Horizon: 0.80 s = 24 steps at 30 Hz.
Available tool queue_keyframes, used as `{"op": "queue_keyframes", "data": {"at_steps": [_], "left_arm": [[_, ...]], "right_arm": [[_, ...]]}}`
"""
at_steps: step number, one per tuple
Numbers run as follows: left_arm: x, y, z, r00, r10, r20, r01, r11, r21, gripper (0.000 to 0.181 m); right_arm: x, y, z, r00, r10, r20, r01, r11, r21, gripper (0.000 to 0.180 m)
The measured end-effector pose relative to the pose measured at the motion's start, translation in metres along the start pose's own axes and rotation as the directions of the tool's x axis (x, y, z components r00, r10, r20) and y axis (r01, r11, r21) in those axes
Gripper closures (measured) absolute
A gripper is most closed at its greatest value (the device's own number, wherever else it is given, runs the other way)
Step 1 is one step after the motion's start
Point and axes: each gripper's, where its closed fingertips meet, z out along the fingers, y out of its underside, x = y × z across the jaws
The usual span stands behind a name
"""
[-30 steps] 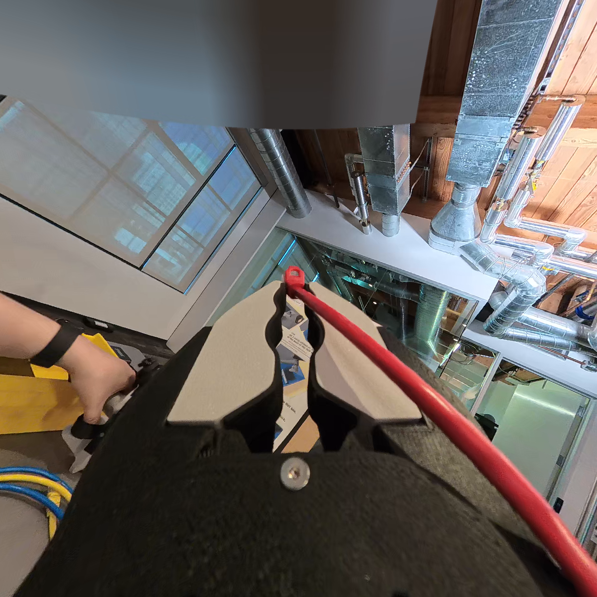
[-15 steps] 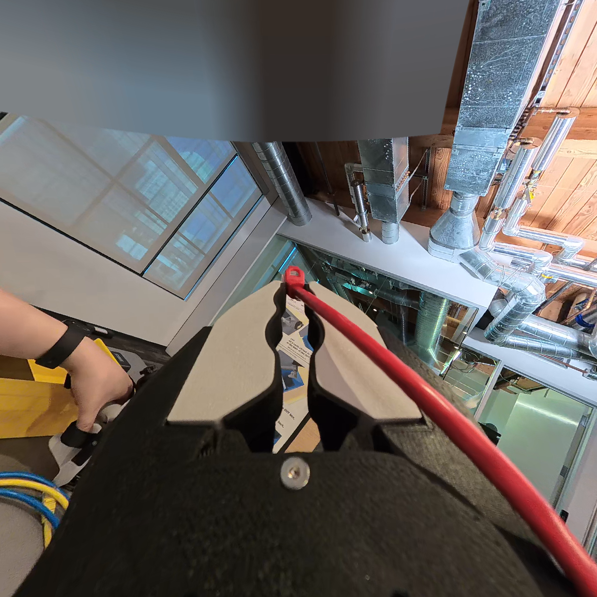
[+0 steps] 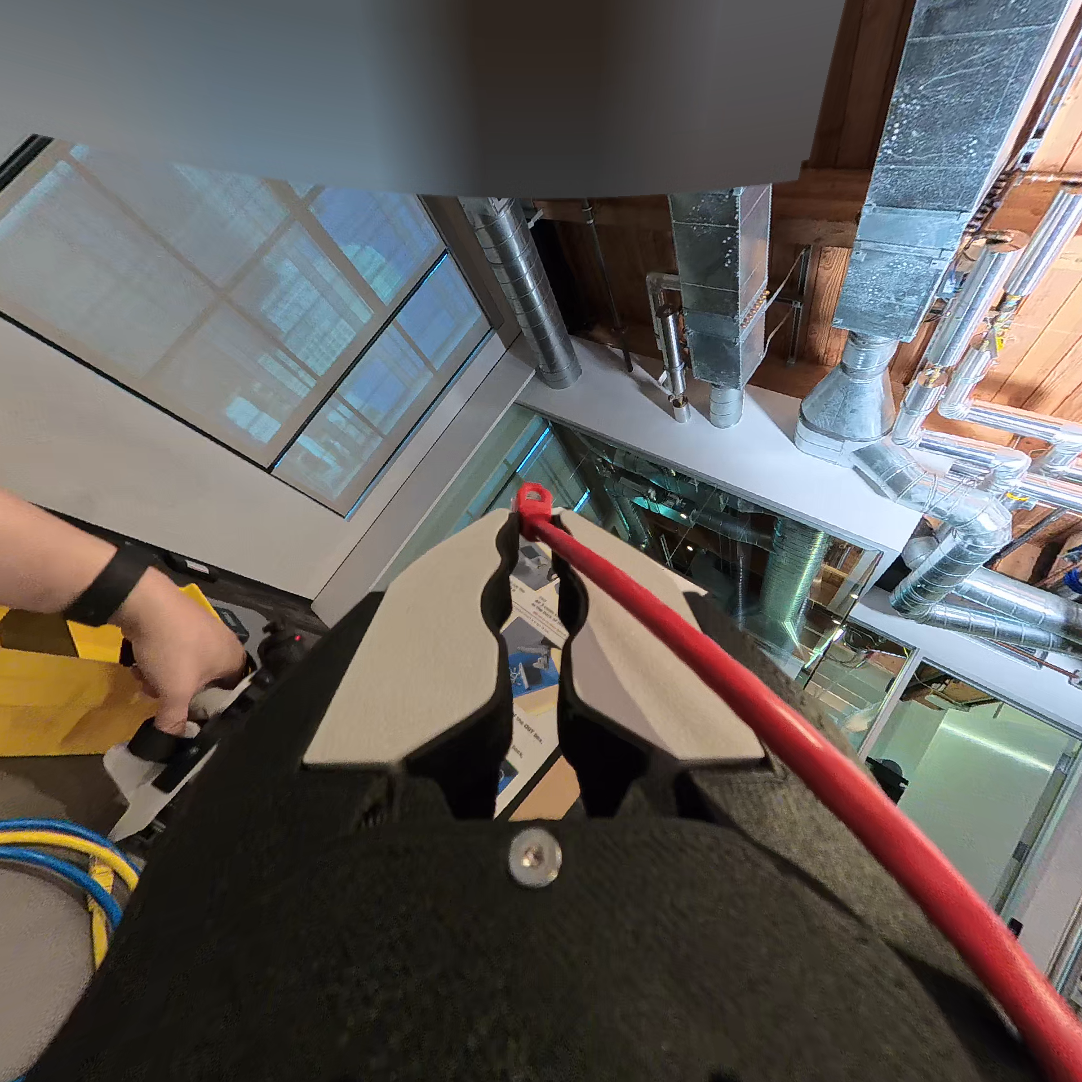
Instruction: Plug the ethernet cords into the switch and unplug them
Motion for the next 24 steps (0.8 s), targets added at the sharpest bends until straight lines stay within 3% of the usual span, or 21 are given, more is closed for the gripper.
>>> {"op": "queue_keyframes", "data": {"at_steps": [9, 14, 20, 24], "left_arm": [[0.020, 0.004, -0.037, 0.991, -0.009, -0.130, 0.029, 0.988, 0.151, 0.114], [0.051, -0.006, -0.078, 0.960, 0.047, -0.277, 0.055, 0.936, 0.347, 0.114], [0.089, -0.005, -0.144, 0.890, 0.186, -0.417, 0.165, 0.720, 0.674, 0.114], [0.100, 0.011, -0.176, 0.856, 0.260, -0.446, 0.238, 0.568, 0.788, 0.114]], "right_arm": [[-0.018, 0.010, 0.013, 0.998, -0.022, 0.052, 0.024, 0.999, -0.039, 0.168], [-0.029, 0.014, 0.021, 0.996, 0.004, 0.088, 0.000, 0.999, -0.046, 0.168], [-0.059, 0.043, 0.046, 0.989, 0.062, 0.136, -0.040, 0.986, -0.159, 0.168], [-0.096, 0.061, 0.065, 0.977, 0.073, 0.202, -0.023, 0.971, -0.238, 0.168]]}}
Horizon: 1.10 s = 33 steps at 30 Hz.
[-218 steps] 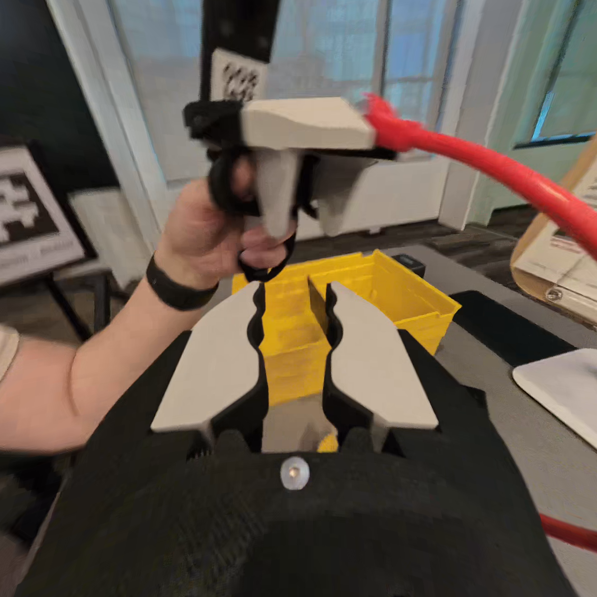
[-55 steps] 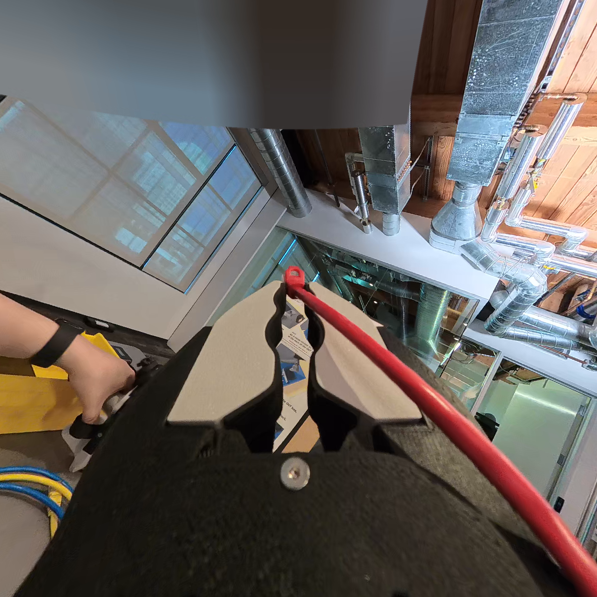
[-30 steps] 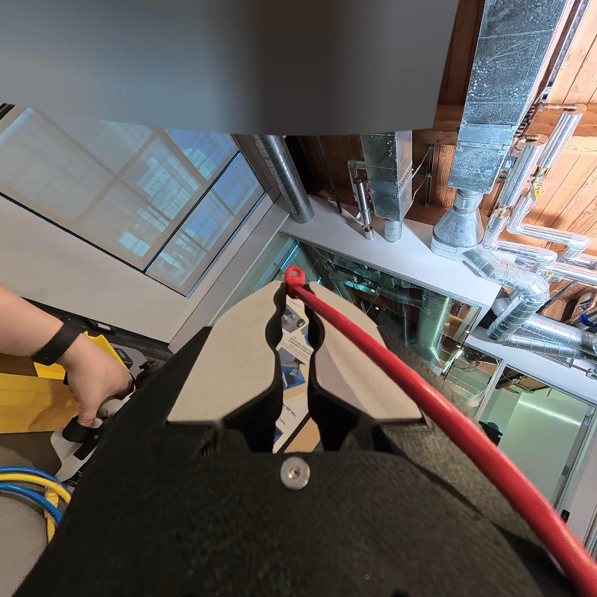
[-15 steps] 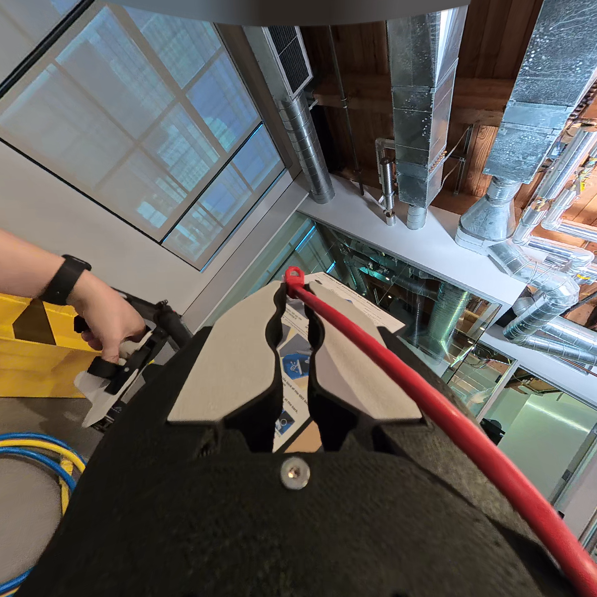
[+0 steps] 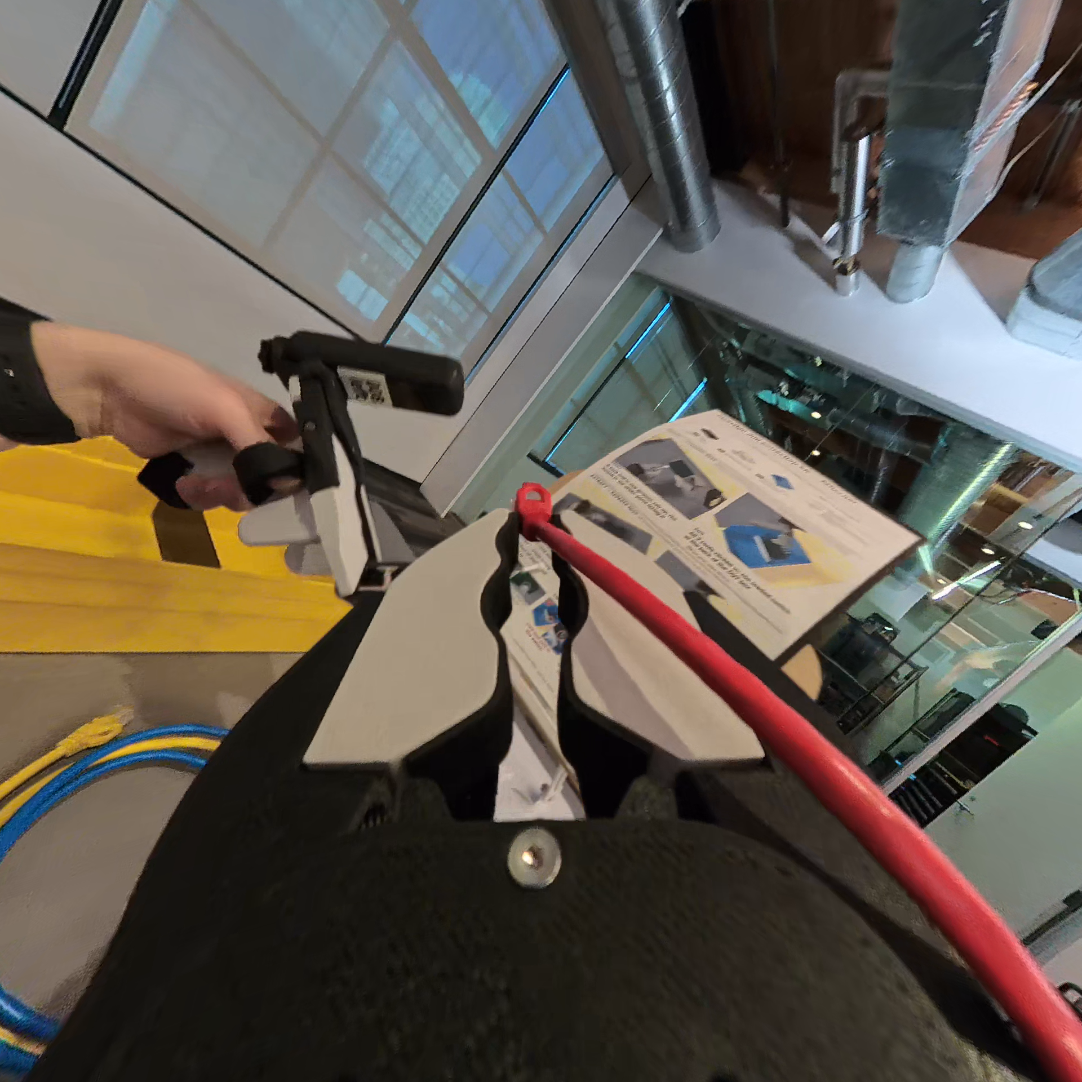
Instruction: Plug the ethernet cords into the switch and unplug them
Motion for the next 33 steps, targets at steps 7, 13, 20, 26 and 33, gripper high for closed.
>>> {"op": "queue_keyframes", "data": {"at_steps": [7, 13, 20, 26, 33], "left_arm": [[0.011, -0.007, -0.019, 0.999, 0.051, 0.012, -0.052, 0.992, 0.116, 0.114], [0.020, -0.011, -0.017, 0.997, 0.075, -0.035, -0.070, 0.988, 0.135, 0.114], [0.018, -0.013, -0.015, 0.993, 0.044, -0.107, -0.026, 0.986, 0.164, 0.114], [0.023, -0.017, -0.015, 0.994, 0.080, -0.070, -0.066, 0.981, 0.181, 0.114], [0.028, -0.020, -0.015, 0.993, 0.097, -0.069, -0.081, 0.976, 0.201, 0.114]], "right_arm": [[-0.050, 0.026, 0.034, 0.994, -0.025, 0.107, 0.035, 0.995, -0.094, 0.168], [-0.063, 0.035, 0.042, 0.991, -0.009, 0.134, 0.024, 0.993, -0.116, 0.168], [-0.061, 0.050, 0.046, 0.992, 0.065, 0.111, -0.045, 0.983, -0.178, 0.168], [-0.060, 0.042, 0.047, 0.983, 0.158, 0.095, -0.144, 0.979, -0.141, 0.169], [-0.058, 0.040, 0.045, 0.994, 0.084, 0.076, -0.071, 0.985, -0.156, 0.168]]}}
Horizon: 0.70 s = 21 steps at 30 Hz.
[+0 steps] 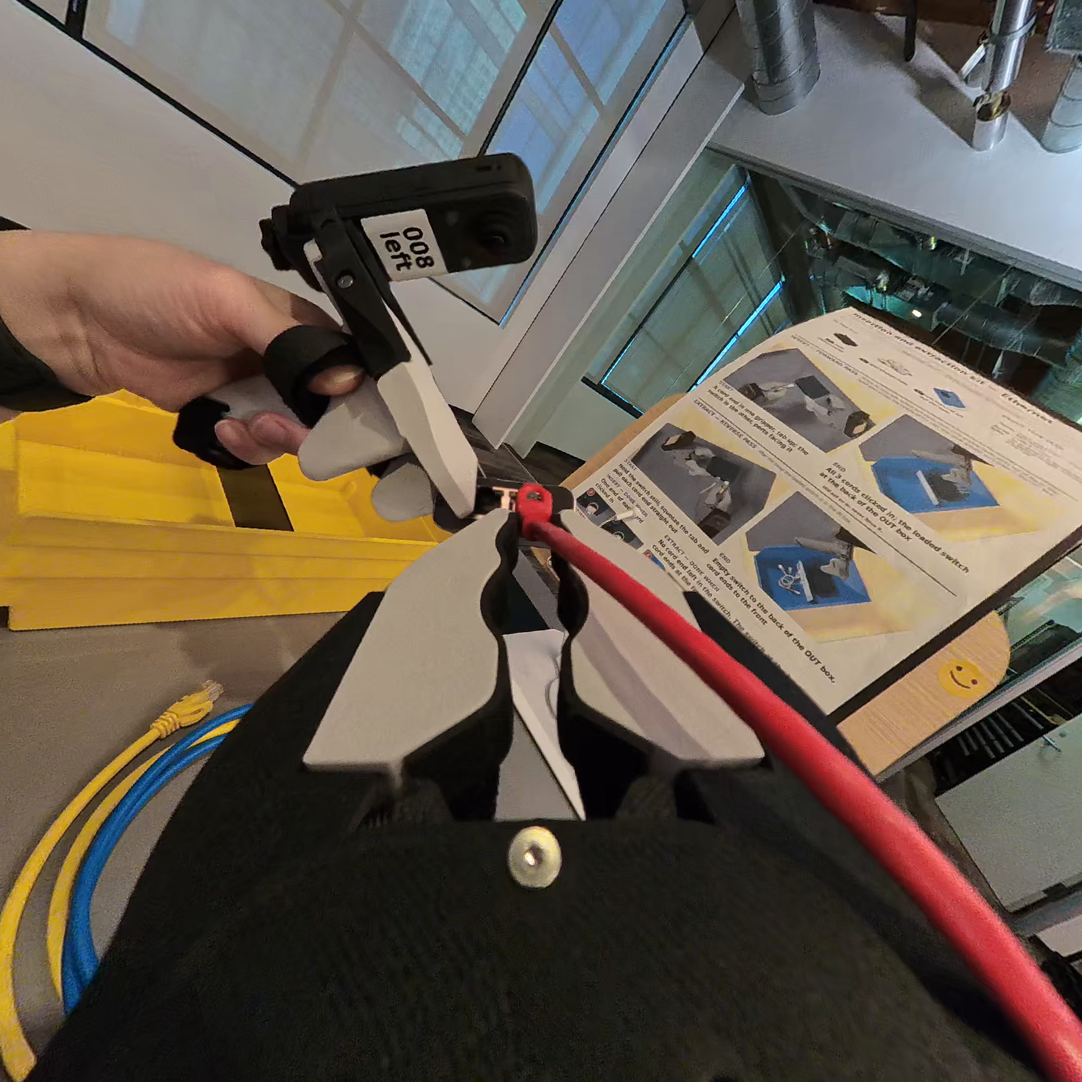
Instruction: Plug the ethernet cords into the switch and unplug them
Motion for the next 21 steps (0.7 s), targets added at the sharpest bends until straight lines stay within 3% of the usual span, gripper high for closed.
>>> {"op": "queue_keyframes", "data": {"at_steps": [10, 21], "left_arm": [[0.011, -0.010, -0.008, 0.978, 0.166, 0.129, -0.169, 0.986, 0.010, 0.114], [0.040, -0.037, -0.004, 0.963, 0.266, 0.034, -0.266, 0.933, 0.244, 0.114]], "right_arm": [[-0.001, -0.013, -0.002, 1.000, 0.008, -0.029, -0.006, 0.998, 0.062, 0.168], [0.009, -0.039, -0.018, 0.994, 0.002, -0.113, 0.020, 0.981, 0.193, 0.169]]}}
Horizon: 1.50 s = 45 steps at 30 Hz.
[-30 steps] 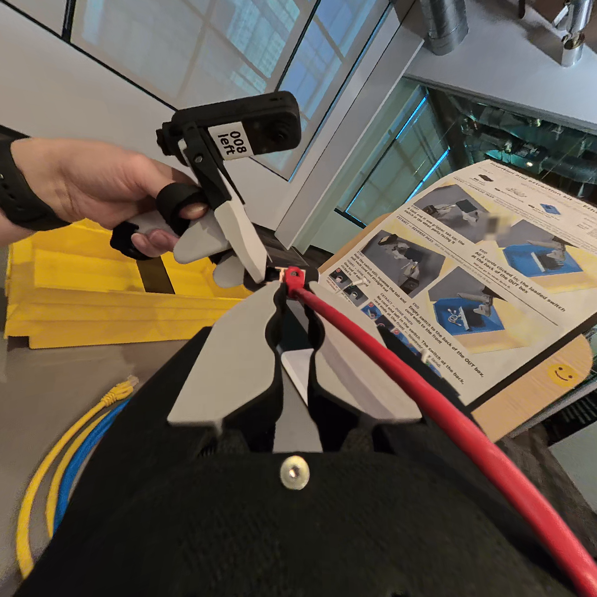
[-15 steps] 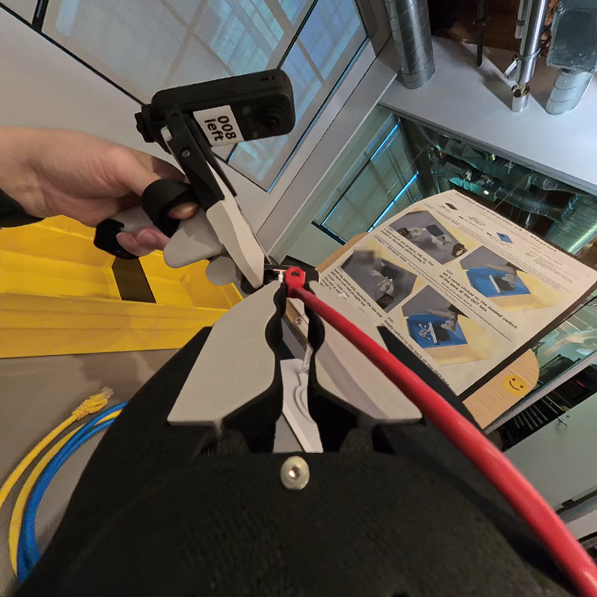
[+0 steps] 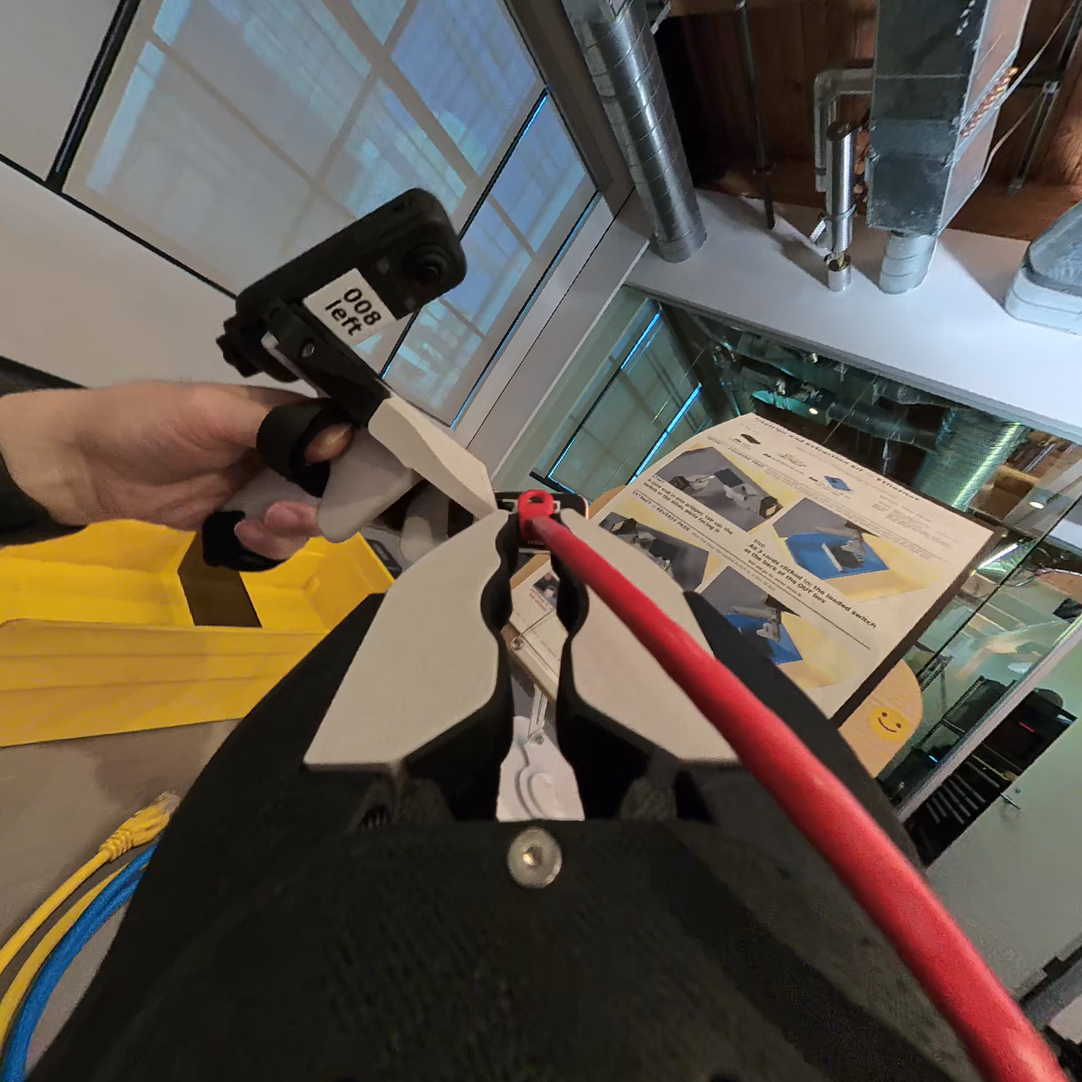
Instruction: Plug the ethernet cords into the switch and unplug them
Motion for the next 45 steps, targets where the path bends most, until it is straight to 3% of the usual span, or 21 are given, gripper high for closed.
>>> {"op": "queue_keyframes", "data": {"at_steps": [10, 21, 38, 41, 45], "left_arm": [[0.008, -0.017, 0.007, 0.980, 0.170, 0.103, -0.184, 0.972, 0.146, 0.113], [0.010, -0.013, 0.009, 0.960, 0.229, 0.161, -0.246, 0.965, 0.093, 0.113], [0.014, -0.014, 0.007, 0.951, 0.249, 0.186, -0.264, 0.962, 0.064, 0.112], [0.005, -0.011, 0.007, 0.925, 0.304, 0.228, -0.317, 0.948, 0.024, 0.112], [-0.011, 0.007, 0.012, 0.934, 0.275, 0.227, -0.271, 0.961, -0.049, 0.112]], "right_arm": [[0.007, -0.013, -0.005, 1.000, 0.004, -0.030, -0.003, 0.999, 0.044, 0.169], [0.009, -0.009, -0.007, 0.998, -0.056, -0.034, 0.056, 0.998, 0.013, 0.168], [0.013, -0.002, -0.008, 0.999, 0.035, -0.010, -0.035, 0.999, 0.021, 0.168], [0.013, 0.009, -0.005, 0.996, 0.092, 0.005, -0.092, 0.996, 0.008, 0.168], [0.012, 0.023, -0.002, 0.995, 0.096, -0.003, -0.096, 0.995, -0.003, 0.168]]}}
